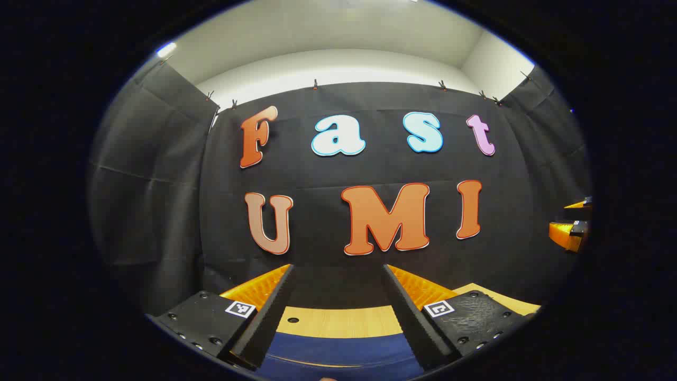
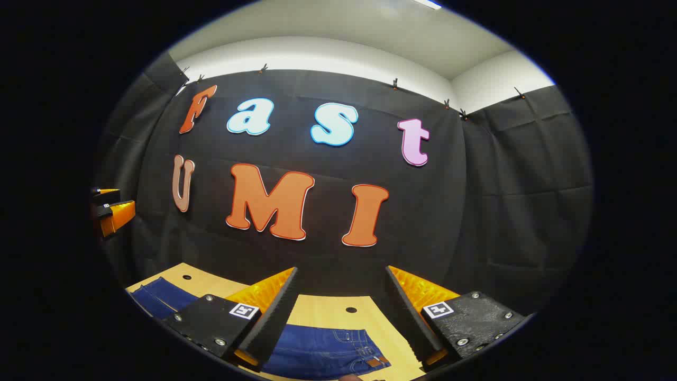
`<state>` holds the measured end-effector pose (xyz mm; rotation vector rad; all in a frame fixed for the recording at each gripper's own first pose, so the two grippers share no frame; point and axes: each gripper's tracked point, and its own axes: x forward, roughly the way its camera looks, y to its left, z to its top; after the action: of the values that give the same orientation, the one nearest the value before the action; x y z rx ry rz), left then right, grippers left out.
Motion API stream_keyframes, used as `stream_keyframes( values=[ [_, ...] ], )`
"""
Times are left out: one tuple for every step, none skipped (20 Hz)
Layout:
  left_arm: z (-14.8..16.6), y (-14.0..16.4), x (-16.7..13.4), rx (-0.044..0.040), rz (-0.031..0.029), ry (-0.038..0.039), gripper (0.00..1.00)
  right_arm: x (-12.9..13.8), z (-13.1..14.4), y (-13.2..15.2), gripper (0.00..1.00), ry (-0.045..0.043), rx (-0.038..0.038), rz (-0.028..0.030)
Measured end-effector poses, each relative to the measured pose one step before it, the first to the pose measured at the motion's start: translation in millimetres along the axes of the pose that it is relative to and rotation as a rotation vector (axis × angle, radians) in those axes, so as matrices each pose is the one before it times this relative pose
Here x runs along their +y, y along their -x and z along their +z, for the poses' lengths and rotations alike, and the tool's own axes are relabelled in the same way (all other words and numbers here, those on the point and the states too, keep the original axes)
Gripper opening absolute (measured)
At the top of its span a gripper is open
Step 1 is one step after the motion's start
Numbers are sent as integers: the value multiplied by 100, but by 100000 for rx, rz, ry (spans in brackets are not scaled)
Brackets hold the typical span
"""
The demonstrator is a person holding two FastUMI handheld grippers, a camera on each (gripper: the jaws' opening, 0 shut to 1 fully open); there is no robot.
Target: Grasp the waist and the cuffs of the jeans and fold them to make the two legs overlap; first hold the waist and fold one-third of the jeans toward the cuffs, then hold the cuffs and fold the remaining one-third in the same direction to finish folding.
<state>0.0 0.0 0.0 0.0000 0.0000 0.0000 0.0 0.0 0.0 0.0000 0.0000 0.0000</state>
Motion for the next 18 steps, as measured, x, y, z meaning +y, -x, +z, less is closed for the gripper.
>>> stream_keyframes(
  values=[
    [-283,-17,75,-250,33,868,100,731,-329,-12,100,-1231,-20,2743],
    [-568,107,48,-475,945,333,100,300,-579,-169,100,-896,171,1592],
    [50,-99,-34,-1932,950,-93,100,499,-324,-268,97,-418,-488,2178],
    [-112,-15,-340,-1667,1207,-529,100,177,-378,-264,100,396,-357,1292],
    [27,-2,-398,-1970,413,-1088,100,335,-428,-440,97,-174,-38,1318],
    [-114,12,-496,-1402,949,-1109,100,318,-507,-562,97,-1011,302,955],
    [249,-129,-477,-2253,624,-1033,100,815,-541,-623,97,-1503,844,3290],
    [-90,-320,-418,-818,667,-1418,100,555,-636,-770,97,-231,989,2215],
    [-454,-447,-591,325,-11,-1366,100,-16,-536,-590,97,635,1026,814],
    [-919,-529,-419,1530,703,-1132,100,73,-338,-517,97,487,94,1740],
    [-654,-523,-610,1134,207,-152,100,146,-239,-527,98,137,32,1736],
    [-718,-484,-459,1239,756,469,96,-8,-412,-488,97,-641,303,1485],
    [-515,-363,-398,654,533,362,98,-131,-224,-442,98,-1003,-95,1033],
    [-370,-381,-9,193,1689,151,100,-102,23,-362,98,-1202,-1216,1203],
    [-333,-293,-59,-560,1496,132,98,-359,69,-410,97,-696,-1942,323],
    [-482,-135,103,-317,1341,265,100,-516,-101,-320,97,192,-1746,5],
    [-247,-121,28,385,452,71,100,-510,-228,-468,96,478,287,-748],
    [-643,-290,312,921,936,-272,100,-263,-497,-121,94,-37,997,-919]
  ],
)
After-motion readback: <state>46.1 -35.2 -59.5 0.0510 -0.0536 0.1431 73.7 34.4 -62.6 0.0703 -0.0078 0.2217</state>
